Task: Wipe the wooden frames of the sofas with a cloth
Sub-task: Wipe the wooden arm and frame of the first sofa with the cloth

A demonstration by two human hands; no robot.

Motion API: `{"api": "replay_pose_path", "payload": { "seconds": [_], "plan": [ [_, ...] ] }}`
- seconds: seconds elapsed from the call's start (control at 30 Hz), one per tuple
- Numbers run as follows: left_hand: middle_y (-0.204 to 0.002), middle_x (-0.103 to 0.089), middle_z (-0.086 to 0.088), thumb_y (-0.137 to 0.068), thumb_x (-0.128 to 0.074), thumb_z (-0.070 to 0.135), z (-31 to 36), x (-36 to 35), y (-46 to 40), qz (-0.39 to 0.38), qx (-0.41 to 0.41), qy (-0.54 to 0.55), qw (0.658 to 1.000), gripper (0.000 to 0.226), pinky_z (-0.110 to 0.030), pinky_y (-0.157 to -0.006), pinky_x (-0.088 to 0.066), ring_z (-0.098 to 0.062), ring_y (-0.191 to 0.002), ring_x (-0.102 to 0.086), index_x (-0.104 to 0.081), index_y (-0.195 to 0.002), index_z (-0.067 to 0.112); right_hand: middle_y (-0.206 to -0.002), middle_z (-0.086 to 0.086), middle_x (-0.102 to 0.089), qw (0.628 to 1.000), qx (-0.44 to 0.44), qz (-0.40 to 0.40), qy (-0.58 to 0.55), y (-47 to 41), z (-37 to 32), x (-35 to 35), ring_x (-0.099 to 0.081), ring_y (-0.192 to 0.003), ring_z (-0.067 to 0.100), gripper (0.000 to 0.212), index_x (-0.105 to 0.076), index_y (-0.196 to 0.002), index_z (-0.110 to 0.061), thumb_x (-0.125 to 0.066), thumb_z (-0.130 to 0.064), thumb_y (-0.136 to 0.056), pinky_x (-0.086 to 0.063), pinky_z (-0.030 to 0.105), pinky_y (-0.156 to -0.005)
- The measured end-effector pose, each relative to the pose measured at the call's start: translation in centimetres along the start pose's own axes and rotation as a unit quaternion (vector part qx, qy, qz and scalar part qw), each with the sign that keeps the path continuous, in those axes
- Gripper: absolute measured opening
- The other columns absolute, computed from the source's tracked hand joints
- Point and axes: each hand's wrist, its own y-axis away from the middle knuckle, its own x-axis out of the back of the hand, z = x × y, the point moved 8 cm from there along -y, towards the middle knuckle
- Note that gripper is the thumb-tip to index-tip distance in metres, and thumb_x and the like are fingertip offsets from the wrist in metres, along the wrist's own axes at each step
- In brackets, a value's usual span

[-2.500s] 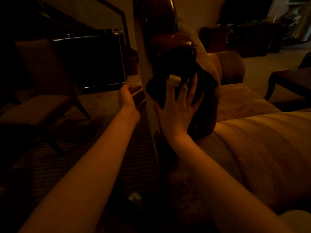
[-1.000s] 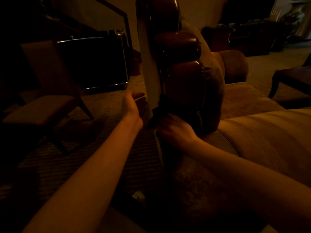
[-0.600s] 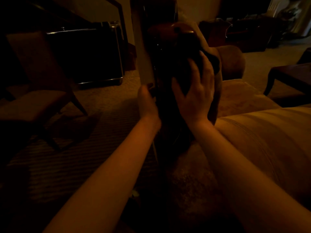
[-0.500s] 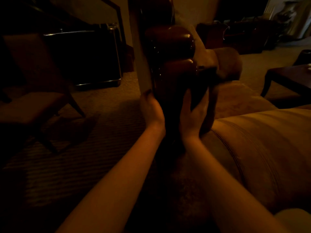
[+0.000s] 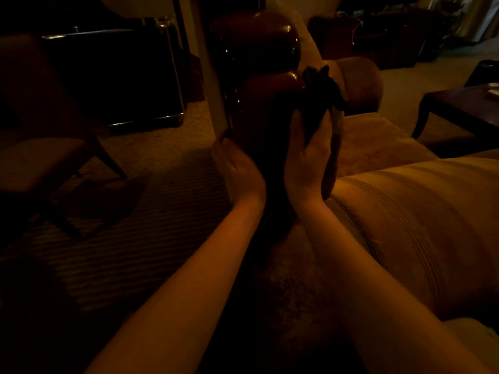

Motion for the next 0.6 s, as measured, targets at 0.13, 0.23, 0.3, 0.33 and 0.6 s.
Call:
{"api": "replay_pose_path", "payload": {
  "seconds": [0.13, 0.23, 0.3, 0.33, 0.6],
  "plan": [
    [-0.125, -0.050, -0.013, -0.095, -0.023, 0.036, 0.4, 0.0, 0.3, -0.003, -0.006, 0.002, 1.000, 0.048, -0.035, -0.104, -0.035, -0.024, -0.117, -0.048, -0.048, -0.125, 0.007, -0.120, 0.004, -0.058, 0.993, -0.110, -0.033, -0.037, 1.7, 4.2, 0.3, -0.054, -0.116, 0.021, 0.056, -0.042, -0.134, -0.018, -0.034, -0.057, -0.094, -0.043, 0.031, -0.096],
    [-0.123, -0.050, -0.009, -0.091, -0.023, 0.040, 0.3, 0.0, 0.3, -0.015, 0.005, 0.004, 1.000, 0.046, -0.045, -0.105, -0.036, -0.023, -0.116, -0.048, -0.049, -0.119, 0.015, -0.135, 0.011, -0.048, 0.983, -0.133, -0.119, 0.047, 5.7, 6.2, 0.8, -0.046, -0.124, 0.015, 0.068, -0.035, -0.141, -0.015, -0.040, -0.059, -0.090, -0.039, 0.024, -0.099],
    [-0.124, -0.049, -0.008, -0.093, -0.024, 0.039, 0.2, 0.0, 0.4, -0.019, 0.012, 0.008, 1.000, 0.040, -0.049, -0.105, -0.036, -0.024, -0.117, -0.047, -0.048, -0.118, 0.019, -0.147, 0.012, -0.032, 0.978, -0.113, -0.140, 0.108, 7.6, 5.9, 0.9, -0.028, -0.132, 0.009, 0.068, -0.021, -0.147, -0.013, -0.051, -0.040, -0.093, -0.027, 0.017, -0.104],
    [-0.126, -0.049, -0.009, -0.095, -0.024, 0.037, 0.2, 0.0, 0.5, -0.023, 0.015, 0.010, 1.000, 0.039, -0.050, -0.105, -0.035, -0.025, -0.118, -0.047, -0.048, -0.119, 0.019, -0.150, 0.014, -0.027, 0.979, -0.102, -0.128, 0.121, 8.0, 5.3, 1.0, -0.022, -0.132, 0.006, 0.070, -0.016, -0.148, -0.012, -0.054, -0.032, -0.093, -0.021, 0.012, -0.104],
    [-0.127, -0.048, -0.007, -0.100, -0.032, 0.030, -0.7, -0.1, -0.2, -0.050, 0.063, 0.036, 0.996, 0.024, -0.048, -0.104, -0.038, -0.022, -0.118, -0.048, -0.048, -0.118, 0.023, -0.148, 0.026, -0.023, 0.988, -0.031, -0.075, 0.129, 6.4, 1.1, 0.6, -0.018, -0.137, 0.020, 0.073, -0.019, -0.146, -0.007, -0.063, -0.011, -0.087, -0.018, 0.014, -0.108]
  ]
}}
